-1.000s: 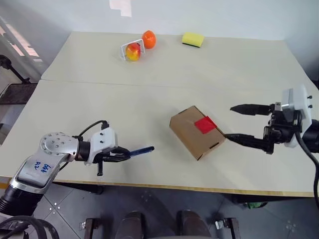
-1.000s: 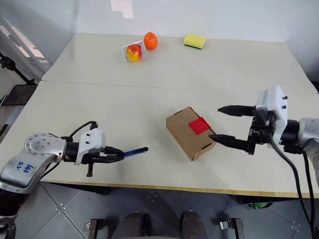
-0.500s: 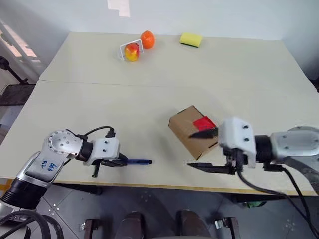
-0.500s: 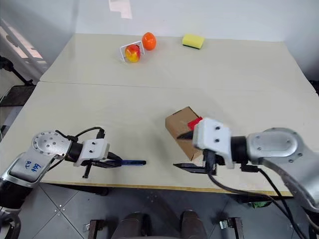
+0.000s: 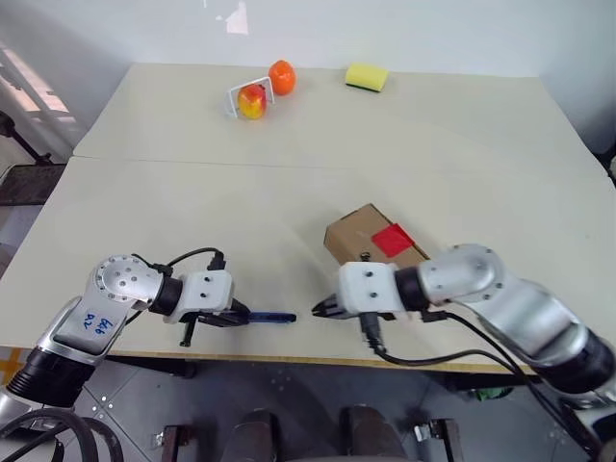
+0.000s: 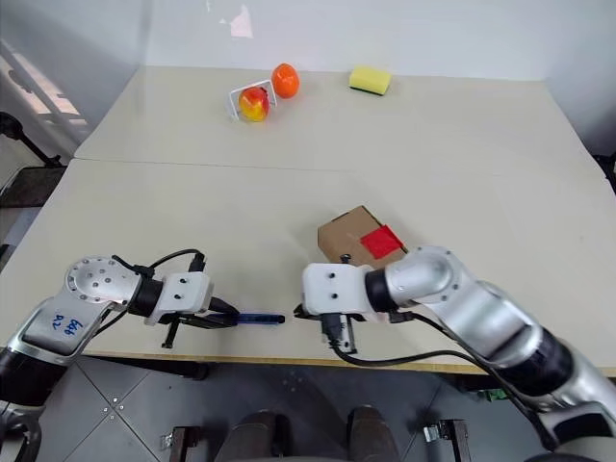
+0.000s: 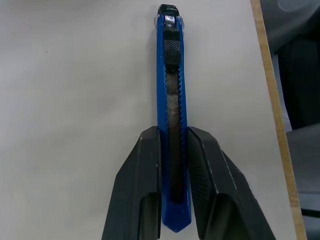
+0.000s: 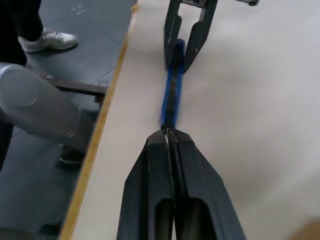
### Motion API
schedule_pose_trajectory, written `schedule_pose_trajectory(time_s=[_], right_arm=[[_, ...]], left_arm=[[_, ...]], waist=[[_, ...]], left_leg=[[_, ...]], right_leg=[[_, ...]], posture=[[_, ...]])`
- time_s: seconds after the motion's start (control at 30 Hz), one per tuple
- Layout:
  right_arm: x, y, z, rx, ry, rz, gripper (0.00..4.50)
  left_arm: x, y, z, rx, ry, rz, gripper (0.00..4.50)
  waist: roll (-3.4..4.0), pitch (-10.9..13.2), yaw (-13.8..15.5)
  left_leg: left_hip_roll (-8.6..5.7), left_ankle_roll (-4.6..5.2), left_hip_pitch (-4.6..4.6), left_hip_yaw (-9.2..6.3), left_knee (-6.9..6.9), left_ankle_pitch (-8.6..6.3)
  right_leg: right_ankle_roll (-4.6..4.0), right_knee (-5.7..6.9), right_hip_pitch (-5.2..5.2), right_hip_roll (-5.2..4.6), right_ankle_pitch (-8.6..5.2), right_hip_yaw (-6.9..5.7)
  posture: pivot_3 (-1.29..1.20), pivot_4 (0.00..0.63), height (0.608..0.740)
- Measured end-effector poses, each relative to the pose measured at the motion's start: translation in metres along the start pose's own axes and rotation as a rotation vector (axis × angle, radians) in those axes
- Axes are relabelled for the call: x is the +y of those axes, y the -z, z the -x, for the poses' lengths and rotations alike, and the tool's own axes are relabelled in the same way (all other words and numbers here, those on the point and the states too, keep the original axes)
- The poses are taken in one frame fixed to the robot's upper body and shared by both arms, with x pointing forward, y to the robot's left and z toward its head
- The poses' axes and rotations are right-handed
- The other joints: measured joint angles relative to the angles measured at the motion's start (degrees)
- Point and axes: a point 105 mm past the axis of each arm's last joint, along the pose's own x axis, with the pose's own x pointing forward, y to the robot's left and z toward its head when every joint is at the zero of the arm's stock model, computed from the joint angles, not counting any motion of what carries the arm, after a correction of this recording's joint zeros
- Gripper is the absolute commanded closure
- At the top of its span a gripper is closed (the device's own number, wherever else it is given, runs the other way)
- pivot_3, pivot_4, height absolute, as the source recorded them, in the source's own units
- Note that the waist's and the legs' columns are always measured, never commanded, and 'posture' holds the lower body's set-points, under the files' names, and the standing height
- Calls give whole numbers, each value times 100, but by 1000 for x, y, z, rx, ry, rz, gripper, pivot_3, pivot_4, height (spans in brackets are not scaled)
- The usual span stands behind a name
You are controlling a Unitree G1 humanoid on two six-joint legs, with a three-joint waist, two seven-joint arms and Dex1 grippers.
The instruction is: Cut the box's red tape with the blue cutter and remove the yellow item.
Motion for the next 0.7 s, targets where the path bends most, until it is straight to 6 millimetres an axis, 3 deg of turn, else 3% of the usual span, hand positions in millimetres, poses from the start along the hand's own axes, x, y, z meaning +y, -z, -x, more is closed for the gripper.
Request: schedule_pose_trajectory(time_s=[0.2, 0.4, 0.7], right_arm=[[-5, 1, -34, 0, -55, 47, 4444], [0, 11, -48, 22, -115, 59, 4444], [-4, 18, -59, 28, -123, 87, 4444]], left_arm=[[1, -1, -1, 11, 16, 0, 4087], [0, 0, 0, 20, 28, 15, 4087], [-3, -2, -2, 28, 42, 37, 4087]], waist=[[0, 0, -5], [1, 0, -6], [1, 0, -21]], left_leg=[[-12, 2, 0, -4, 11, -1], [-26, 3, 1, -8, 16, -1], [-33, 4, 2, -11, 19, -2]], right_leg=[[0, 41, -13, -4, 0, -44], [-1, 59, -17, -56, 0, -160], [-1, 65, -14, -61, 0, -178]], posture=[[0, 150, 740], [0, 150, 740], [0, 150, 740]])
